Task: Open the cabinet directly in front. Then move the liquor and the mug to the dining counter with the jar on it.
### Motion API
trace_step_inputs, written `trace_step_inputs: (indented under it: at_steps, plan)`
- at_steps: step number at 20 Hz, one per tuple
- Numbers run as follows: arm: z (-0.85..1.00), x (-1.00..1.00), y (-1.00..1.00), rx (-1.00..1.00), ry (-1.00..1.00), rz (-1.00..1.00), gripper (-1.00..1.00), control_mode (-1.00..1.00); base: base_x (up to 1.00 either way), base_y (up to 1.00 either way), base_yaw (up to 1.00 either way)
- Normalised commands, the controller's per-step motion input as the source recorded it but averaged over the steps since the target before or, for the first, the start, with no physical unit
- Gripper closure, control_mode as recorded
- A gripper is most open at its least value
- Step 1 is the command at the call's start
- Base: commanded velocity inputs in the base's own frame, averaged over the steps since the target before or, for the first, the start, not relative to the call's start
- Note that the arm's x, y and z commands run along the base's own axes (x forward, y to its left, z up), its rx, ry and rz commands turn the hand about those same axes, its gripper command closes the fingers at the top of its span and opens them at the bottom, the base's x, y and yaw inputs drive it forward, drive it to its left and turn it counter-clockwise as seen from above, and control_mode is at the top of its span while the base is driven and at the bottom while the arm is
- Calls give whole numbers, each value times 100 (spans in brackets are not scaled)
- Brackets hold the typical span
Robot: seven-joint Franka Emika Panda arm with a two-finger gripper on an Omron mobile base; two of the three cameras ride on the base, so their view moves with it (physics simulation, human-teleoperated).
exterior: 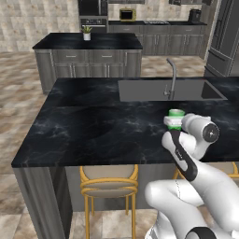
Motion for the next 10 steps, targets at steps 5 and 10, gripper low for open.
trace_step_inputs:
  at_steps: [5, 10]
  plan:
    - [-45, 0, 0, -5, 7, 0, 100, -100, 0, 0, 0]
    - [-53, 7, 0, -9, 3, 0, 100, -100, 0, 0, 0]
